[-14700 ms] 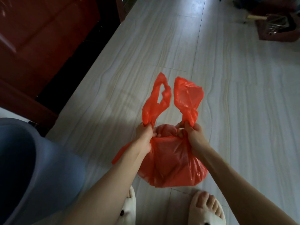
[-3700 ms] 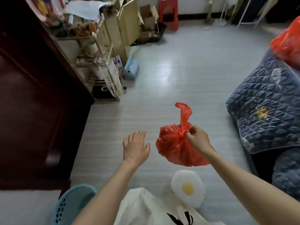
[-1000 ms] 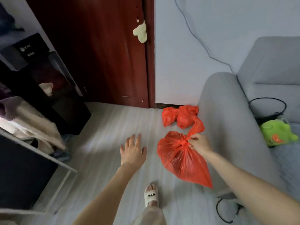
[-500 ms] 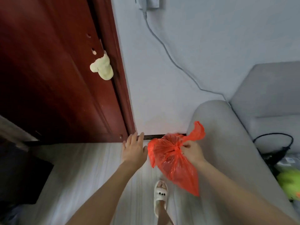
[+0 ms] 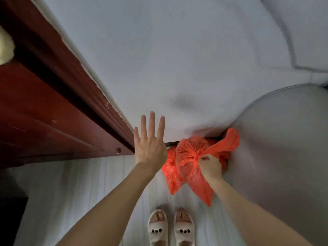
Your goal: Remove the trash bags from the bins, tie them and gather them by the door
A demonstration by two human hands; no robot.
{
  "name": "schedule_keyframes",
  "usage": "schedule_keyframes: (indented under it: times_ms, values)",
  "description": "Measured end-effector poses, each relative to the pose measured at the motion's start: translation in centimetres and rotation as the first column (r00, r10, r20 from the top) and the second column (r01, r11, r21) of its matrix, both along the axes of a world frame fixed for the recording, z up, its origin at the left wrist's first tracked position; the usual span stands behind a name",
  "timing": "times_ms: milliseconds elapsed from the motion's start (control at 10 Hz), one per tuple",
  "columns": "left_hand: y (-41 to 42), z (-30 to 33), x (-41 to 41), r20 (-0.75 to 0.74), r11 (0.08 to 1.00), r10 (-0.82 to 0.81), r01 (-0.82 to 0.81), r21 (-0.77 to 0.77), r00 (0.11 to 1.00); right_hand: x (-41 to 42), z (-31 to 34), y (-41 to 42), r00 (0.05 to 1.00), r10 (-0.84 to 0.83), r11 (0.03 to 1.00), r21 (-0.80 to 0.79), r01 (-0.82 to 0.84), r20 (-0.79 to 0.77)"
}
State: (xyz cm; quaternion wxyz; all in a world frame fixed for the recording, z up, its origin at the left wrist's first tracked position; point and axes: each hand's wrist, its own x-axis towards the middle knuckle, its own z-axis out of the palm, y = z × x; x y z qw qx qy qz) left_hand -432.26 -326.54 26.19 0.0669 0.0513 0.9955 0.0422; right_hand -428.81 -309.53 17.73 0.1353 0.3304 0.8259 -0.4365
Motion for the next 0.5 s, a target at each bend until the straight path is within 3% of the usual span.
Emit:
schedule_keyframes:
  times_ms: [200,300,400,500]
  values:
    - [-0.8,-11.6,-7.0,-0.119,0.992,-0.073,0.060,-0.109,0.990,-4.6,-12.5,-0.9,0.993,0.025,1.000,-0.007,-0.026,-0.119]
    - [-1.2,-14.8,-8.3,-0.132,0.986,-0.080,0.059,-0.154,0.988,-4.7,-15.8,-1.7,0.990,0.050,0.999,0.001,-0.051,-0.128]
    - [-1.3,-15.2,-8.5,-0.139,0.988,-0.071,0.050,-0.147,0.988,-4.5,-16.4,-2.1,0.994,0.087,0.994,-0.054,-0.091,-0.073]
    - [-1.2,-13.4,-8.1,-0.034,0.987,-0.064,0.058,-0.152,0.997,-4.6,-15.2,-1.8,0.982,0.180,0.980,-0.094,-0.174,0.058]
